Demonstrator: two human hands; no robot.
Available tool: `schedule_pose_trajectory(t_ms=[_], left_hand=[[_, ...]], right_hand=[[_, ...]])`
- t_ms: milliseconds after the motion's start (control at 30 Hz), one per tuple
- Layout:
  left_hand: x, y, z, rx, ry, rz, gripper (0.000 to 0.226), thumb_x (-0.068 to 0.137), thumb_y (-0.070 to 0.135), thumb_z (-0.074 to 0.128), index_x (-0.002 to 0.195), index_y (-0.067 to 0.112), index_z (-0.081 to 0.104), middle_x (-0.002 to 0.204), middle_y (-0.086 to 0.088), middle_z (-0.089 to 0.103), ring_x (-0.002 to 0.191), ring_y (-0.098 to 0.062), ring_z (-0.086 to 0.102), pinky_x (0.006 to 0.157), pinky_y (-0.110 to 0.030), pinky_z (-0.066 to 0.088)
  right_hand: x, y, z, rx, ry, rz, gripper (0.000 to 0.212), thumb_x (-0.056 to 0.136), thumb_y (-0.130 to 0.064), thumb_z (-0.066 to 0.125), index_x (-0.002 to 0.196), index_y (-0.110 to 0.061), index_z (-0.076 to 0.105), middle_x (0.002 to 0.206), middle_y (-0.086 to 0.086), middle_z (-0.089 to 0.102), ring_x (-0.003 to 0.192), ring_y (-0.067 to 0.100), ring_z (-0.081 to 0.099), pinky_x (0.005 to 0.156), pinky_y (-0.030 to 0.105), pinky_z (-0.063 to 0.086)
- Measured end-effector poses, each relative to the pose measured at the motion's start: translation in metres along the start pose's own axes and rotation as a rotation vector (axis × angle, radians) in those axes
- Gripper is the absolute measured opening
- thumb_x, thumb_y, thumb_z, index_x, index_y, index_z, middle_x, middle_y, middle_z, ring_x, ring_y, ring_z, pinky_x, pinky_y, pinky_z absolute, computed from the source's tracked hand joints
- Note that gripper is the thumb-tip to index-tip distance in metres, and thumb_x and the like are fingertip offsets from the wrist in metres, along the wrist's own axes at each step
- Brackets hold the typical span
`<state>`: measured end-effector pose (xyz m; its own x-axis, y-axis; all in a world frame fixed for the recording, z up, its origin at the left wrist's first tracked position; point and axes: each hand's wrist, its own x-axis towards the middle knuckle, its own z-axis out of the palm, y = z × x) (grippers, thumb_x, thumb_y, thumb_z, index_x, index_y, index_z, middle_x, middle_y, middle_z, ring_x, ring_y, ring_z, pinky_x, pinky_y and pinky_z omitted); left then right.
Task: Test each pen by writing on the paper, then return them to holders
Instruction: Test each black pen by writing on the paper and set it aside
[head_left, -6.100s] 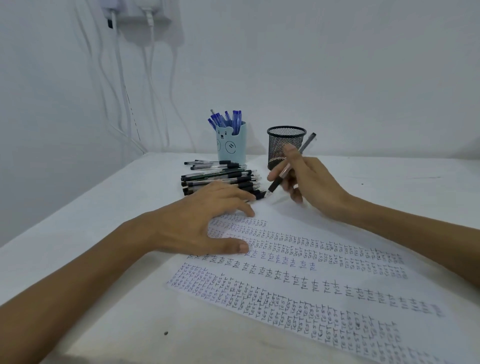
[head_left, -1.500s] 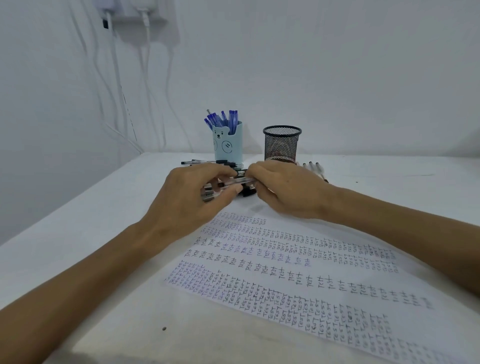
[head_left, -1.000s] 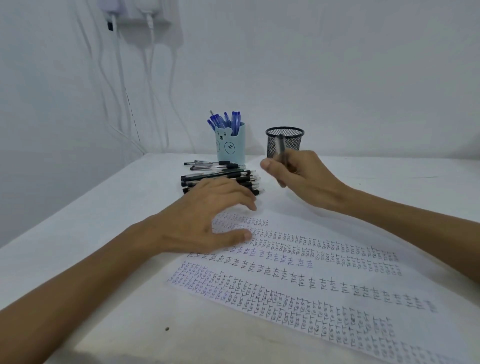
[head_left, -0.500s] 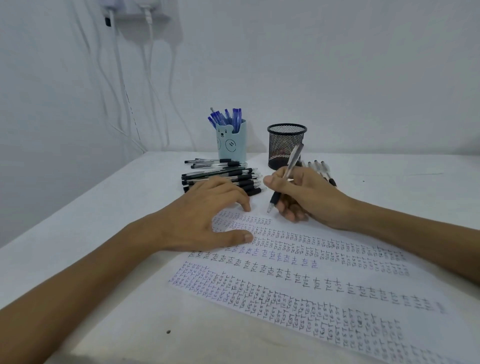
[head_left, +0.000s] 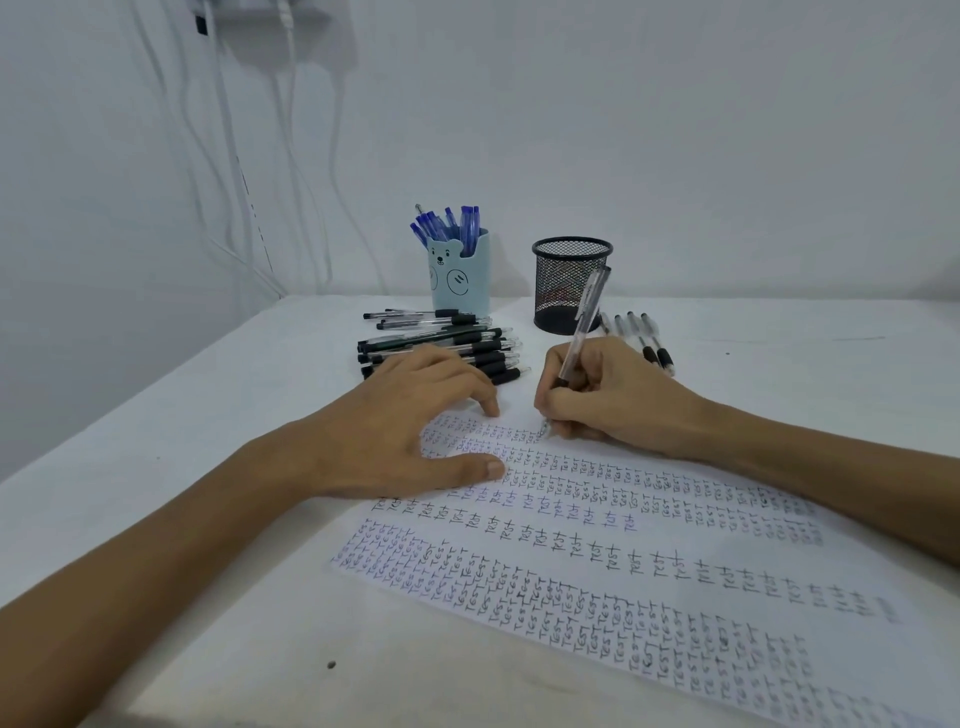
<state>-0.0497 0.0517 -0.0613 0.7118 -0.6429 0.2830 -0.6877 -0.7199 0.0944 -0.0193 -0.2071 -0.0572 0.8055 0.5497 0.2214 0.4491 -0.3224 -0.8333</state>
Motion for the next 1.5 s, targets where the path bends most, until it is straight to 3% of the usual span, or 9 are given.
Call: schedule_pose_trajectory(t_ms=[133,467,633,767,1367,1500], left_hand=[[-0.0006,0.0008,-0.0004,0.009,0.006,0.004,0.050,0.093,0.076,0.051,0.127,0.040,0.056,0.137,0.027,0.052,0.142,-0.003,0.034,0.119,-0.041,0.032],[-0.0009,0.0003,-0.0006,0.001,-0.003,0.000,0.049,0.093,0.075,0.052,0.127,0.040,0.056,0.137,0.027,0.052,0.142,-0.005,0.034,0.119,-0.041,0.031],[-0.0008,0.0006,-0.0007,0.000,-0.005,0.002,0.050,0.093,0.076,0.051,0.127,0.040,0.055,0.137,0.027,0.052,0.143,-0.006,0.034,0.119,-0.041,0.031],[-0.0012,0.0003,-0.0004,-0.005,-0.009,-0.001,0.050,0.093,0.076,0.051,0.127,0.040,0.056,0.137,0.027,0.052,0.143,-0.005,0.033,0.119,-0.041,0.031],[0.0001,0.0005,0.0003,-0.015,0.005,0.010,0.048,0.092,0.075,0.052,0.125,0.039,0.057,0.134,0.026,0.054,0.139,-0.005,0.037,0.117,-0.042,0.034],[-0.0003,-0.0002,0.0001,-0.015,0.006,0.010,0.048,0.092,0.075,0.052,0.125,0.040,0.056,0.134,0.026,0.054,0.139,-0.004,0.037,0.117,-0.041,0.033]], right_hand=[[-0.0011,-0.0011,0.0010,-0.047,-0.004,-0.016,0.009,0.091,-0.001,0.065,0.082,0.003,0.064,0.064,0.013,0.067,0.059,0.013,0.060,0.061,0.015,0.046],[-0.0024,-0.0043,0.0018,-0.088,-0.027,-0.023,0.011,0.091,-0.001,0.066,0.080,0.002,0.064,0.060,0.004,0.063,0.053,0.007,0.054,0.056,0.015,0.043],[-0.0019,-0.0049,0.0022,-0.104,-0.017,-0.017,0.012,0.092,-0.003,0.066,0.080,0.000,0.064,0.065,0.015,0.065,0.056,0.011,0.056,0.057,0.018,0.044],[-0.0016,-0.0048,0.0021,-0.122,-0.014,-0.004,0.013,0.090,-0.004,0.066,0.077,-0.003,0.063,0.059,0.005,0.063,0.054,0.010,0.052,0.055,0.017,0.042],[-0.0003,-0.0037,0.0020,-0.158,0.011,-0.006,0.012,0.090,-0.009,0.067,0.079,-0.004,0.064,0.064,0.011,0.066,0.056,0.011,0.055,0.057,0.018,0.045],[0.0002,-0.0038,0.0018,-0.157,0.025,-0.016,0.012,0.089,-0.009,0.068,0.079,-0.004,0.063,0.068,0.017,0.067,0.057,0.013,0.057,0.060,0.025,0.048]])
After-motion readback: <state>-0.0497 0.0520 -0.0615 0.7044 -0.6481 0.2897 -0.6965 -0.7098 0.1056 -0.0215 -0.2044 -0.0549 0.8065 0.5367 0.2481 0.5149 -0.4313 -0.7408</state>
